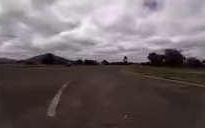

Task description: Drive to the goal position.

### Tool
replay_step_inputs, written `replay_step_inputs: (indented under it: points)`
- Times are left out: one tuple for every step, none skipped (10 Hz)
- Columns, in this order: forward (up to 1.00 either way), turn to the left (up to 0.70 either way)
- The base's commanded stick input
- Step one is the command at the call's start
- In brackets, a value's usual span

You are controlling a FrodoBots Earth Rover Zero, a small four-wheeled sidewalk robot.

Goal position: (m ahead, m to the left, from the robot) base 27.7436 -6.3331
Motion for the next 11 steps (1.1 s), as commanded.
replay_step_inputs:
  points:
    - [0.60,0.00]
    - [0.60,0.00]
    - [0.60,-0.10]
    - [0.60,-0.14]
    - [0.60,-0.15]
    - [0.60,-0.15]
    - [0.60,-0.15]
    - [0.60,-0.15]
    - [0.60,-0.15]
    - [0.60,-0.14]
    - [0.60,-0.10]
